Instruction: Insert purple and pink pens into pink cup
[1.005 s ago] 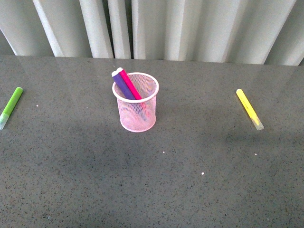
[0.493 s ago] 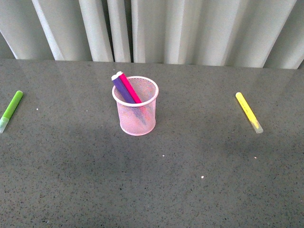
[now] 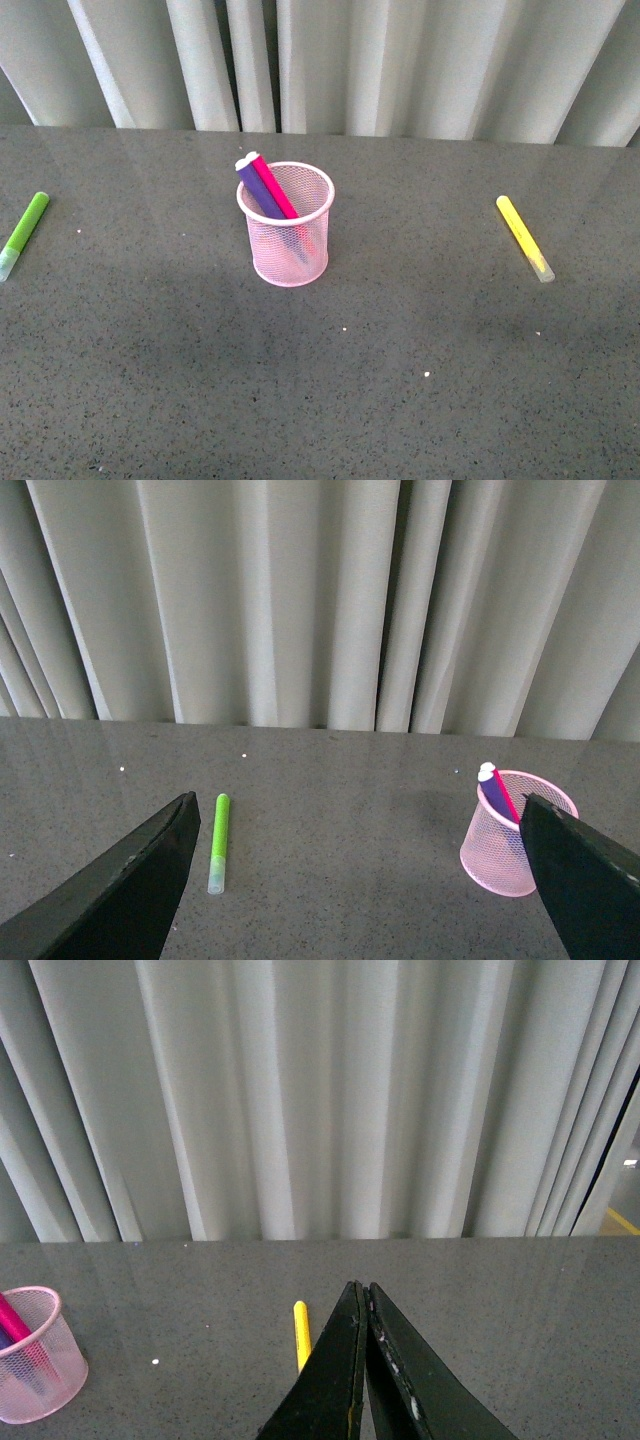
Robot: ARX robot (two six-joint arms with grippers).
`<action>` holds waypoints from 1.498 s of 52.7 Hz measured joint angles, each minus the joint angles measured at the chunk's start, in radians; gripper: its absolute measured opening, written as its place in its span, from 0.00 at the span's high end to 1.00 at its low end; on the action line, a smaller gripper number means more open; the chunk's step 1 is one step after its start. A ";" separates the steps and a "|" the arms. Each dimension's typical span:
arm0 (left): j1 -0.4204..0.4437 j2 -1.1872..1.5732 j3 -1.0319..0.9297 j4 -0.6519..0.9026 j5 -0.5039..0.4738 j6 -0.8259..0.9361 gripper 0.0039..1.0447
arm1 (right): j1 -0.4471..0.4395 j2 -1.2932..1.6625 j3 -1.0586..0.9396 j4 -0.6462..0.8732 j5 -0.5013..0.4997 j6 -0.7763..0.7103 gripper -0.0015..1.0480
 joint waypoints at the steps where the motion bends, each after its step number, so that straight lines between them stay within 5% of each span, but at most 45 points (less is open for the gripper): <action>1: 0.000 0.000 0.000 0.000 0.000 0.000 0.06 | 0.000 -0.010 0.000 -0.010 0.000 0.000 0.97; 19: 0.000 0.000 0.000 0.000 0.000 0.000 0.06 | 0.000 -0.098 0.000 -0.098 0.000 0.000 0.97; 25: 0.000 0.000 0.000 0.000 0.000 0.000 0.06 | 0.000 -0.251 0.000 -0.272 0.000 0.000 0.97; 42: 0.000 -0.001 0.000 0.000 0.001 0.000 0.06 | 0.000 -0.270 0.000 -0.276 0.000 0.000 0.96; 71: 0.000 -0.001 0.000 0.000 0.001 0.000 0.06 | 0.000 -0.270 0.000 -0.277 0.000 0.000 0.11; 79: 0.000 -0.001 0.000 0.000 0.001 0.000 0.06 | 0.000 -0.270 0.000 -0.277 0.000 0.001 0.07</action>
